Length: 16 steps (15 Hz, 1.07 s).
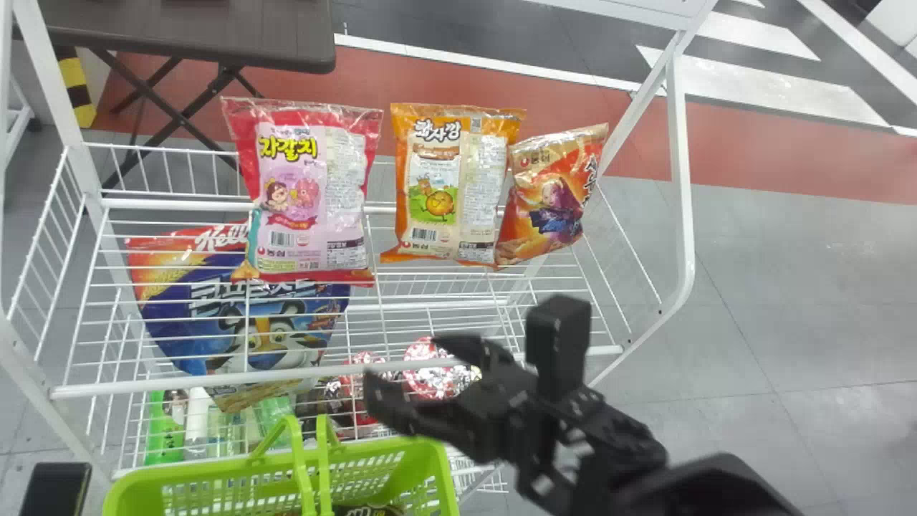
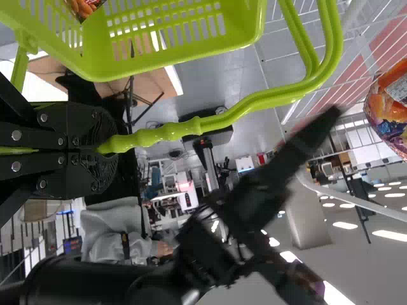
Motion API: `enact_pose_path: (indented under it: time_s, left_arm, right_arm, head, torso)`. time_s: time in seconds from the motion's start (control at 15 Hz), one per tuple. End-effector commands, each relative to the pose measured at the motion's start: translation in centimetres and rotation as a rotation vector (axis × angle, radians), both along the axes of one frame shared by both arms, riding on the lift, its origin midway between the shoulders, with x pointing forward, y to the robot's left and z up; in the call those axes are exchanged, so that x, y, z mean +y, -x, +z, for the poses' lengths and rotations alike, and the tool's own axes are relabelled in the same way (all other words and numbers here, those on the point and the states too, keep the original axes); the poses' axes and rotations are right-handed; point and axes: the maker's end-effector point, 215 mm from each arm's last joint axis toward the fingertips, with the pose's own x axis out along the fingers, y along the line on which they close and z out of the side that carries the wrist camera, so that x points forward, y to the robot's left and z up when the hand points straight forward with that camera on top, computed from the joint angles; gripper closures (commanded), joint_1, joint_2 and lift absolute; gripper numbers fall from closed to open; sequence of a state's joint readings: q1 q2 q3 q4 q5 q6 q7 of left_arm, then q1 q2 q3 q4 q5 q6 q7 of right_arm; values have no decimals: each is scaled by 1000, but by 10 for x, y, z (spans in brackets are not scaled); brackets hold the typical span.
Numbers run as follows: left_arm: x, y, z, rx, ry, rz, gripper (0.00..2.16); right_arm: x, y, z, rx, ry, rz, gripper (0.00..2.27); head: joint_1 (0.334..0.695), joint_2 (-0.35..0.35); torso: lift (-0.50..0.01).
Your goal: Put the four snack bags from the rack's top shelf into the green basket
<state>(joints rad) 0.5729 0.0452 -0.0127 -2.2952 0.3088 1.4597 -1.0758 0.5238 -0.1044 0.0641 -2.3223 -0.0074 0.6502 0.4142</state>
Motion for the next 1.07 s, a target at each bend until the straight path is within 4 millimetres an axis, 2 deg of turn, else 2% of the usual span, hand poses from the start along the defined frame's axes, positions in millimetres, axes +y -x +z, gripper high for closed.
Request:
enact_pose_path:
  time_s: [0.0, 0.13, 0.2, 0.33, 0.47, 0.6, 0.67, 0.73, 0.8, 1.0]
  left_arm:
    - [-1, -1, -2, -2, -7, -7, 2145]
    - [0, -3, -4, -2, -12, -13, 2145]
    - [-1, -2, -4, 1, -11, -16, 2145]
    - [-2, -2, -4, 0, -8, -20, 2145]
    - [-1, -1, -4, 3, -6, -23, 2145]
    - [1, -2, -3, 3, -3, -19, 2145]
    - [3, -3, -3, 1, -3, -17, 2145]
    - [3, -3, -3, 1, -3, -16, 2145]
    - [4, -4, -3, -1, -4, -15, 2145]
    - [3, -5, -2, -2, -2, -15, 2145]
  right_arm:
    - [29, -51, 23, -188, -8, -22, 66]
    - [45, -90, 15, -207, 1, -66, 66]
    - [47, -110, 7, -204, 15, -103, 66]
    - [58, -141, 3, -219, 16, -120, 70]
    - [57, -163, -4, -210, 36, -126, 90]
    - [60, -179, 0, -193, 16, -104, 306]
    - [69, -177, -6, -157, 5, -56, 748]
    - [71, -173, -16, -117, 9, -41, 1507]
    - [76, -168, -20, -95, -1, -29, 2013]
    - [85, -153, -12, -101, -26, 1, 2121]
  head:
    - [695, -280]
    - [695, -234]
    - [695, -189]
    - [695, -152]
    - [695, -127]
    - [695, -111]
    - [695, -105]
    - [695, -95]
    - [695, -85]
    - [695, -70]
  torso:
    - [0]
    - [0]
    - [0]
    - [0]
    - [0]
    - [0]
    - [0]
    - [0]
    - [0]
    - [0]
